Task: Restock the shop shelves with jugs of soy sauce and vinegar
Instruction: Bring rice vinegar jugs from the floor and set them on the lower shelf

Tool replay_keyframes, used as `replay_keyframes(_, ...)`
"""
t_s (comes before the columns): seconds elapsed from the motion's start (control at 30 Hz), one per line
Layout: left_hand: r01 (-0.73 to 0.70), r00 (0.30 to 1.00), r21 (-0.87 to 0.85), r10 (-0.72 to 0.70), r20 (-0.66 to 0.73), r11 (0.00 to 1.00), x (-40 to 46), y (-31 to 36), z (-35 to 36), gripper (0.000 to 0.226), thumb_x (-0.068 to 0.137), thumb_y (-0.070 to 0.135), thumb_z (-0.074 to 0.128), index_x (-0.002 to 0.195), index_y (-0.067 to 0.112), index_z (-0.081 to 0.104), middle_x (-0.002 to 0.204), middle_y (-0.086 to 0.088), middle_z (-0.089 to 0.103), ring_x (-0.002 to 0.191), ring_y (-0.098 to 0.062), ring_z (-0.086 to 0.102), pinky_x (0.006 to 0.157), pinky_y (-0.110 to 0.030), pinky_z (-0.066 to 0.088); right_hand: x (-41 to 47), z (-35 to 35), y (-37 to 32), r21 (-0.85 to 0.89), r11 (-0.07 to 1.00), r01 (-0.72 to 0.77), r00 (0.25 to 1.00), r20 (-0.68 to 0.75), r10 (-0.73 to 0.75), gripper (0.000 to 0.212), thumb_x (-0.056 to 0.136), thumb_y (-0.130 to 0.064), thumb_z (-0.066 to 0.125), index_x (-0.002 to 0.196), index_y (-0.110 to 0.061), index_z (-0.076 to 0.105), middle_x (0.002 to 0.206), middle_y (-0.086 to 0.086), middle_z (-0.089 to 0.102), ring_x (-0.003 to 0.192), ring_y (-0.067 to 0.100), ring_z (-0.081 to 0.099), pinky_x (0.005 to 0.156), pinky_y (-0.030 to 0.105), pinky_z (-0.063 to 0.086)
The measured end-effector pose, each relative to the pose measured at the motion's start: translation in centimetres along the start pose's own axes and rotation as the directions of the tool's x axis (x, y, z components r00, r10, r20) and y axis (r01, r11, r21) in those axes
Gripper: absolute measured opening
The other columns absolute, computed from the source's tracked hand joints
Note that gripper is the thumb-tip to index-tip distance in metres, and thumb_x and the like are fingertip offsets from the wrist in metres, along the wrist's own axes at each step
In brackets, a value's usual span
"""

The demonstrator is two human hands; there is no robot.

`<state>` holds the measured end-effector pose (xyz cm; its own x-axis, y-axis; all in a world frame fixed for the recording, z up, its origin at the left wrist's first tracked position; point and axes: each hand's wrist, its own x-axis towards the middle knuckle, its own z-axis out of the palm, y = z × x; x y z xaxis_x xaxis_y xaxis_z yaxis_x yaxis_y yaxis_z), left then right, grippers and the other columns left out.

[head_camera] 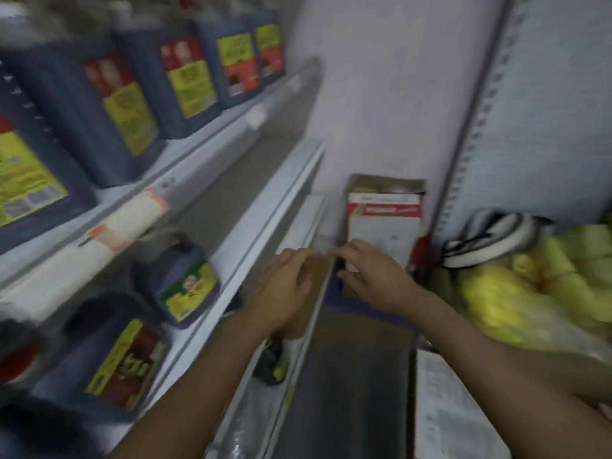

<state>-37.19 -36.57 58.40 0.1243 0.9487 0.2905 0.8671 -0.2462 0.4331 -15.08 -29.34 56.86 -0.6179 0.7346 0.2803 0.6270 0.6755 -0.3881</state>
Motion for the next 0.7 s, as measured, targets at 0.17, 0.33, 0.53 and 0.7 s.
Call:
replay_keyframes(0.17, -0.244, 0.966, 0.103, 0.232, 0.114, 0.964, 3.1, 12.5, 5.7, 0.034, 0.093, 0.029, 0.058, 0.127, 0.032, 0.057, 0.116, 0.002, 0.069, 0.102, -0.024, 0.067, 0.085, -0.038, 0.055, -12.6, -8.3, 5.1, -0.33, 0.932, -0.152, 0.988, -0.034, 0.149, 0.036, 0.099, -0.036, 0.052, 0.135, -0.03, 0.049, 0.116, 0.003, 0.061, 0.098, 0.032, 0.067, 0.07, 0.045, 0.055)
replay_keyframes(0.33, -0.466, 0.871, 0.121, 0.43, 0.238, 0.877, 2.9, 27.9, 14.1, 0.029, 0.095, 0.033, 0.053, 0.123, 0.03, 0.057, 0.115, -0.002, 0.069, 0.104, -0.03, 0.067, 0.083, -0.043, 0.054, -30.0, -16.2, 10.0, -0.481, 0.797, -0.366, 0.922, -0.07, 0.381, 0.037, 0.101, -0.038, 0.046, 0.135, -0.025, 0.051, 0.121, 0.005, 0.062, 0.103, 0.033, 0.068, 0.072, 0.039, 0.05)
replay_keyframes(0.53, -0.583, 0.759, 0.052, 0.521, 0.391, 0.811, 0.5, 46.2, 24.4, 0.038, 0.097, 0.036, 0.054, 0.134, 0.033, 0.054, 0.115, 0.002, 0.071, 0.105, -0.026, 0.068, 0.074, -0.037, 0.052, -51.0, -24.4, 16.2, -0.453, 0.639, -0.622, 0.759, -0.149, 0.633, 0.032, 0.099, -0.036, 0.05, 0.13, -0.026, 0.047, 0.119, 0.007, 0.063, 0.101, 0.035, 0.067, 0.071, 0.045, 0.056)
replay_keyframes(0.7, -0.67, 0.644, -0.018, 0.593, 0.483, 0.742, -0.5, 56.8, 31.2, 0.033, 0.099, 0.033, 0.051, 0.13, 0.025, 0.056, 0.104, -0.002, 0.071, 0.09, -0.024, 0.067, 0.067, -0.038, 0.056, -62.7, -27.5, 20.7, -0.272, 0.522, -0.809, 0.582, -0.24, 0.777, 0.026, 0.098, -0.03, 0.053, 0.123, -0.023, 0.048, 0.117, 0.012, 0.063, 0.103, 0.036, 0.063, 0.071, 0.043, 0.05)
